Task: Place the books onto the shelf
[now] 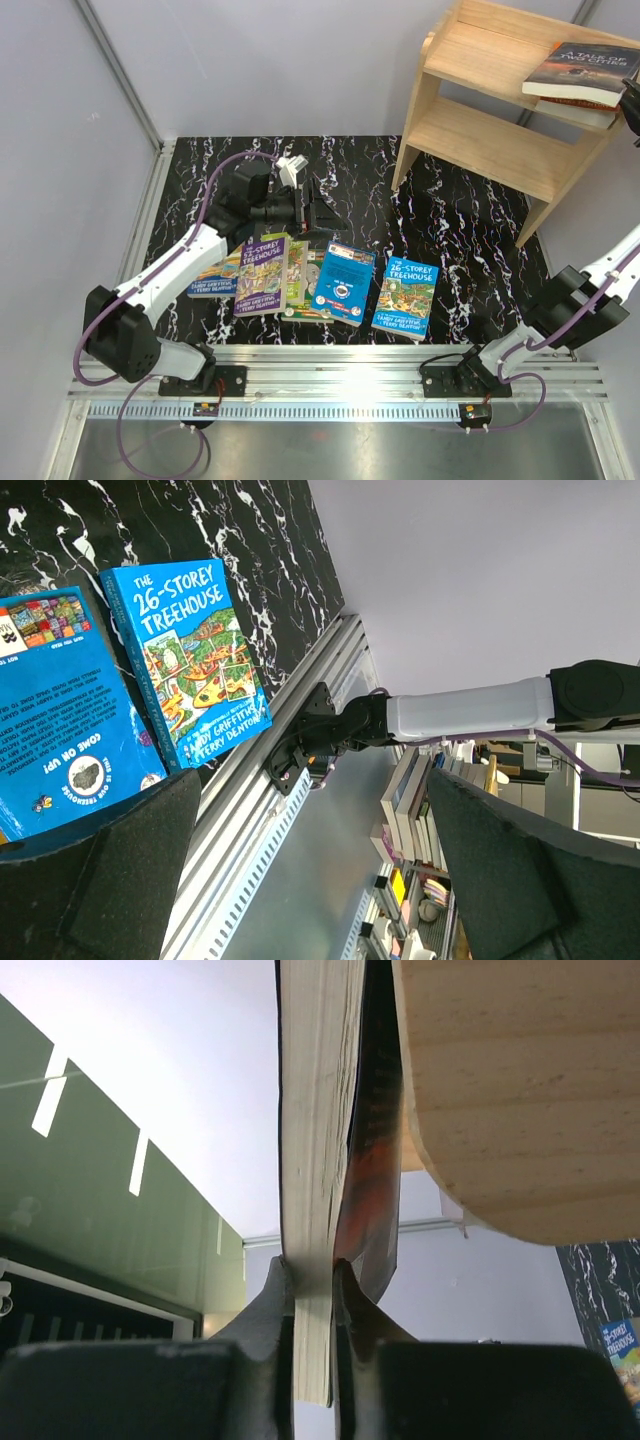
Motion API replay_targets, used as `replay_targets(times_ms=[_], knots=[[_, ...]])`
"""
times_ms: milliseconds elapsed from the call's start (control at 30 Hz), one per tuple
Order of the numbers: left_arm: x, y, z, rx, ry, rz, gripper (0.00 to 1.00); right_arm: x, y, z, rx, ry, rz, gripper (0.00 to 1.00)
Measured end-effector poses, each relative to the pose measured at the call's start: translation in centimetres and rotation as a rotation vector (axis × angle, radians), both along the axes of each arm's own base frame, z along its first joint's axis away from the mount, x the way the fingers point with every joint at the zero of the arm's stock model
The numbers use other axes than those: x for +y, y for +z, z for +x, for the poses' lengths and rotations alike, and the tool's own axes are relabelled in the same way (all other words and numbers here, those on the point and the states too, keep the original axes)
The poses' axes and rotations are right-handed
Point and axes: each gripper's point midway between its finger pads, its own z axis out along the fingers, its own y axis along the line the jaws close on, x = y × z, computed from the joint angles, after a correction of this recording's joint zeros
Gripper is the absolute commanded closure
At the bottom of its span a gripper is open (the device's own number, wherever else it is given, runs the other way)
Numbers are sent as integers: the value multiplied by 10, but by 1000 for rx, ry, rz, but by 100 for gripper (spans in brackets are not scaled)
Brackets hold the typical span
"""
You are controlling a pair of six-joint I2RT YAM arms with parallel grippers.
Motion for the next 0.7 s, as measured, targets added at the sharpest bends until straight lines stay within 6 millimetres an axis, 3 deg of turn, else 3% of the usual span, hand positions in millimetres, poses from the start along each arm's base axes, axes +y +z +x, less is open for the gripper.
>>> replay_targets(times_ms=[167,300,433,700], knots=[[0,0,-1,2,-3,0,1,-9,-1,6,1,-27,1,70],[0,-1,-1,3,-3,0,1,-16,-2,11,-11,-48,-2,68],[0,-1,-1,3,-3,0,1,-19,1,13,-26,-52,10,48],[0,-4,-1,9,-3,3,1,-12,4,8,-52,-34,20,37]])
